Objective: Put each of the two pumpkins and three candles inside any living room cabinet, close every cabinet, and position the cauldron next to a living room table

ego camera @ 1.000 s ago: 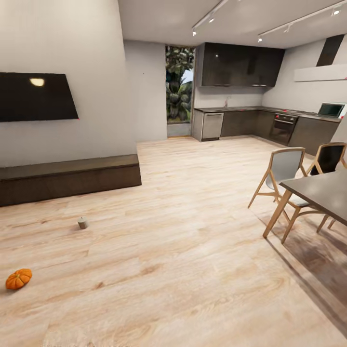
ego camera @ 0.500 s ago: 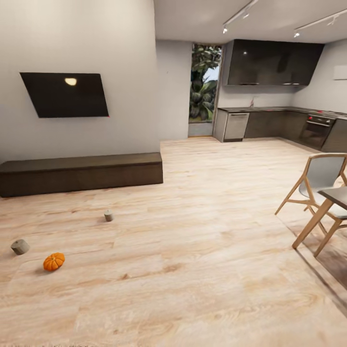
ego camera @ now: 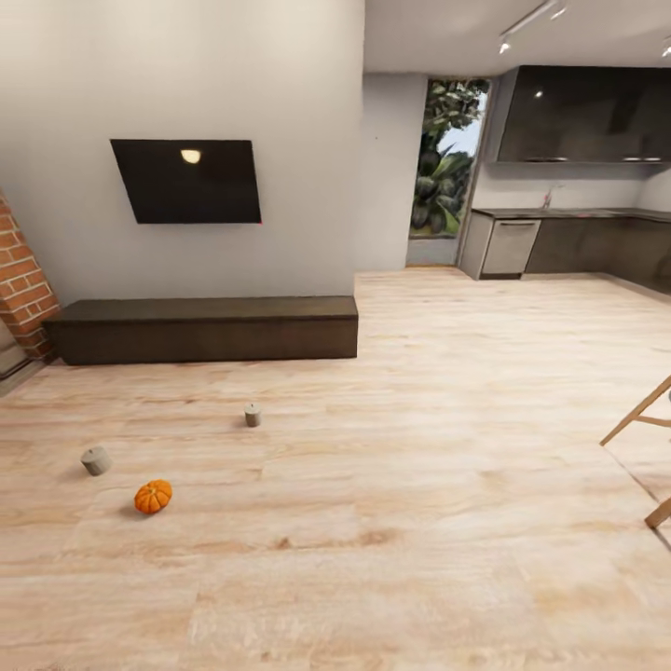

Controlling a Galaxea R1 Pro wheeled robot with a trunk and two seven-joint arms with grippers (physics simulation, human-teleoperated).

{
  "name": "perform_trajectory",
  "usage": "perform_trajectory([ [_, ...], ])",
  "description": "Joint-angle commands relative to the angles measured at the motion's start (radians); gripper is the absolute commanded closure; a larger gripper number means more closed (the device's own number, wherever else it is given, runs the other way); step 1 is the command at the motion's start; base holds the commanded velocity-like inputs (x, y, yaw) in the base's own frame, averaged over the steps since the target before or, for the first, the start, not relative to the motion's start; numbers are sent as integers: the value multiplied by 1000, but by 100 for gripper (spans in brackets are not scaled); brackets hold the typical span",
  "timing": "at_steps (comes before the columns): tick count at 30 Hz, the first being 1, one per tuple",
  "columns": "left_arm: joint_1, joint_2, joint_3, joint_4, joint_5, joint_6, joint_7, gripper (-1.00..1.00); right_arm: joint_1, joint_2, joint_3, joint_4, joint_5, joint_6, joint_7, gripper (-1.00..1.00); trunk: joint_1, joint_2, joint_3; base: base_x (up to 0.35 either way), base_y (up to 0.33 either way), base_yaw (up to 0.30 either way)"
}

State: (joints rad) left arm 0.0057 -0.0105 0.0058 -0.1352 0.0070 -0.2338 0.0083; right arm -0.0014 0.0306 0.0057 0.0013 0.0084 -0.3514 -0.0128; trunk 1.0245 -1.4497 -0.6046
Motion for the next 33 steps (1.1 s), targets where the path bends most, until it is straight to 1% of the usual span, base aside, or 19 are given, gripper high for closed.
perform_trajectory([
  [1, 0, 0, 0, -1, 1, -1, 1, -100, 0, 0, 0, 0, 1, -3, -2, -100, 0, 0, -1, 238, 206, 243],
  [33, 0, 0, 0, -1, 1, -1, 1, -100, 0, 0, 0, 0, 1, -4, -3, -100, 0, 0, -13, 249, 200, 242],
])
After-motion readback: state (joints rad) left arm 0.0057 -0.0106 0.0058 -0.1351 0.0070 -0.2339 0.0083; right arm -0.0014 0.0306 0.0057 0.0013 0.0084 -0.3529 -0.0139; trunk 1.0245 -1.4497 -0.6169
